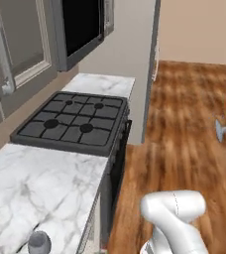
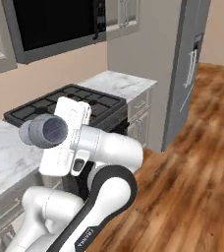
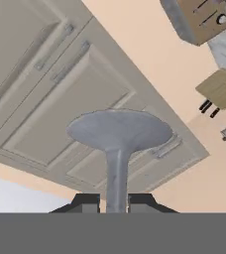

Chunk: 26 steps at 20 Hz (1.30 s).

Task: Retrieve the wine glasses from the counter and place one next to each plate.

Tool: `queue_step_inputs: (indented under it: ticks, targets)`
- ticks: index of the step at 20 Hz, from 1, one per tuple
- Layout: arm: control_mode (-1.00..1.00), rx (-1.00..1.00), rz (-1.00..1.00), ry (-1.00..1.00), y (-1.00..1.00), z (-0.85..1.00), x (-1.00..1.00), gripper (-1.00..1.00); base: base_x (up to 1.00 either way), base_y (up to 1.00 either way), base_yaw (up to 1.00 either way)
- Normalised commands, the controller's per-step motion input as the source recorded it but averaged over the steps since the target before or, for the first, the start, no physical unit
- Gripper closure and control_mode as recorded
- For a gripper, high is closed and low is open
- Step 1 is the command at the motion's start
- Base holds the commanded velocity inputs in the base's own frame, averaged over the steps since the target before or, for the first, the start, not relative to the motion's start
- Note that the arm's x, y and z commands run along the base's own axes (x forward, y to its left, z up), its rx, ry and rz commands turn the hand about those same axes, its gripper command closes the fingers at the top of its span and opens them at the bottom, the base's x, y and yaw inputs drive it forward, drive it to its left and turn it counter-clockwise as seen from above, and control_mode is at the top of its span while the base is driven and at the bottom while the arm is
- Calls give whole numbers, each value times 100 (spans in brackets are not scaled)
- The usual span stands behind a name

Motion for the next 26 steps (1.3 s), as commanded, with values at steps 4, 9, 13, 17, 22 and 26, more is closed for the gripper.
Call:
queue_step_inputs:
  ticks: [4, 9, 13, 17, 22, 26]
  targets:
    - [100, 0, 0, 0, 0, 0, 0, 100, -57, -85, -55]
    - [100, 0, 0, 0, 0, 0, 0, 100, -41, -100, -38]
    - [100, 0, 0, 0, 0, 0, 0, 100, -10, -100, -40]
    - [100, 0, 0, 0, 0, 0, 0, 100, 0, -100, -34]
    - [100, 0, 0, 0, 0, 0, 0, 100, -1, -100, -22]
    - [100, 0, 0, 0, 0, 0, 0, 100, 0, -100, -11]
